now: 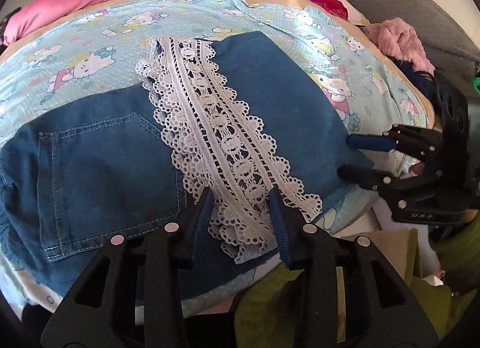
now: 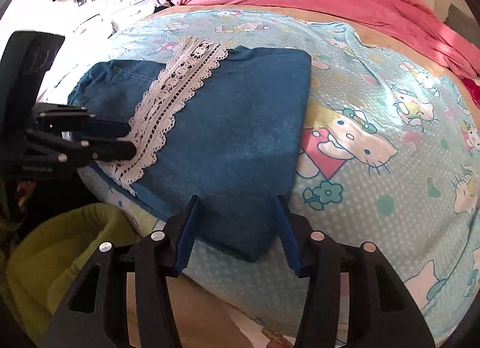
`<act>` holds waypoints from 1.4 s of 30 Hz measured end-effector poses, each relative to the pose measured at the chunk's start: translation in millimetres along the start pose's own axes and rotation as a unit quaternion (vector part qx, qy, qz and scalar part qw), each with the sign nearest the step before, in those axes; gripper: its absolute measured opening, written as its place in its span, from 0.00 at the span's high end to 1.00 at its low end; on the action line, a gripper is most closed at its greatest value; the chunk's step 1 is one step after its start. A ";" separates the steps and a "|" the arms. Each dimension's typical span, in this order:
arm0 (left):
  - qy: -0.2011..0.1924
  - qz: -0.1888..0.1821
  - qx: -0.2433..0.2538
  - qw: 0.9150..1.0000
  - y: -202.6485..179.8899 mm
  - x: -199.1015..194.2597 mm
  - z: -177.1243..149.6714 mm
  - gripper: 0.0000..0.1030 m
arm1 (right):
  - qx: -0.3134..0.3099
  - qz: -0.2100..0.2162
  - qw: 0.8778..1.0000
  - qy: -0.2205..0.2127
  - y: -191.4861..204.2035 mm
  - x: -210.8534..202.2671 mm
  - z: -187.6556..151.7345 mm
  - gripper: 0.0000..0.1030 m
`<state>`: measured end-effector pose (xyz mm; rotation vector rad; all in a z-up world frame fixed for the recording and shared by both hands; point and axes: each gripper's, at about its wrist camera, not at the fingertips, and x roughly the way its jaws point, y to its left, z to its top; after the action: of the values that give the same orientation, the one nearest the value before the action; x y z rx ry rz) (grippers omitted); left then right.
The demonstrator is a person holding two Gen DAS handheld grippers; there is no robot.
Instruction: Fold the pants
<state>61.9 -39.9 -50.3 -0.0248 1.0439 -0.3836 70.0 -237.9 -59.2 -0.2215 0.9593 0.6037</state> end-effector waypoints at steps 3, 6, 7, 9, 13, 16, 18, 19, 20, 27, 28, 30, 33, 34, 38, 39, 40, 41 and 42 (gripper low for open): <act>-0.012 0.000 -0.005 1.000 -1.8 -8.6 0.8 0.70 | 0.008 0.009 1.000 -0.002 -2.8 -4.0 4.8 0.52; -0.044 -0.010 0.000 0.999 -11.1 -31.5 0.5 0.56 | 0.018 0.016 0.999 -0.040 -10.3 -34.1 12.1 0.48; -0.053 -0.004 0.007 0.999 -15.5 -36.1 1.3 0.51 | 0.027 0.010 0.998 -0.058 -15.4 -42.5 16.5 0.43; -0.058 0.001 0.016 0.998 -23.2 -36.5 2.8 0.51 | 0.040 0.000 0.996 -0.079 -23.0 -51.0 24.3 0.35; -0.048 0.006 0.033 0.998 -36.7 -23.2 2.6 0.51 | 0.028 -0.016 0.995 -0.093 -23.5 -51.3 45.4 0.35; -0.033 0.008 0.055 0.998 -46.5 -13.9 -0.7 0.55 | 0.004 -0.018 0.995 -0.094 -14.6 -42.4 64.3 0.35; -0.014 0.018 0.067 0.998 -50.1 -3.6 -4.4 0.55 | -0.011 -0.022 0.996 -0.086 -8.5 -32.7 76.3 0.35; -0.006 0.020 0.068 0.997 -50.5 1.4 -5.6 0.55 | -0.019 -0.026 0.997 -0.076 -4.9 -23.9 84.0 0.36; 0.000 0.018 0.065 0.998 -49.0 5.5 -6.8 0.55 | -0.024 -0.027 0.997 -0.068 -3.0 -16.4 91.3 0.37; -0.001 0.004 0.057 0.998 -44.7 5.4 -7.9 0.55 | -0.028 -0.049 0.998 -0.016 -5.2 39.7 130.2 0.54; -0.001 0.004 0.057 0.998 -46.1 4.9 -7.6 0.55 | -0.026 -0.049 0.998 -0.012 -5.7 44.7 133.2 0.54; -0.002 0.002 0.056 0.998 -45.6 4.6 -8.0 0.55 | -0.021 -0.051 0.998 -0.002 -8.2 56.5 139.1 0.54; -0.002 -0.002 0.055 0.998 -43.9 4.1 -8.3 0.55 | -0.009 -0.058 0.998 0.022 -14.9 78.8 148.3 0.55; -0.003 -0.002 0.055 0.998 -44.2 4.2 -7.7 0.55 | -0.005 -0.062 0.997 0.034 -18.1 89.0 150.8 0.55; -0.003 -0.007 0.053 0.999 -40.7 3.8 -7.2 0.55 | 0.002 -0.061 0.997 0.039 -23.3 108.5 163.0 0.55; -0.003 -0.009 0.052 0.999 -39.9 3.7 -7.0 0.55 | 0.003 -0.063 0.997 0.038 -24.1 112.7 167.0 0.55; -0.003 -0.010 0.050 0.999 -39.1 3.6 -6.6 0.55 | 0.008 -0.061 0.997 0.038 -25.6 115.0 169.1 0.55; -0.003 -0.011 0.050 0.999 -38.9 2.8 -6.3 0.55 | 0.016 -0.058 0.997 0.038 -28.4 117.0 171.3 0.55; -0.003 -0.012 0.049 0.999 -38.5 2.4 -6.8 0.55 | 0.026 -0.056 0.998 0.034 -31.4 116.8 173.9 0.55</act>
<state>45.8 -75.6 -48.1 0.0497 1.0182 -0.4551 259.5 -143.2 -59.0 -0.2488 1.0204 0.4711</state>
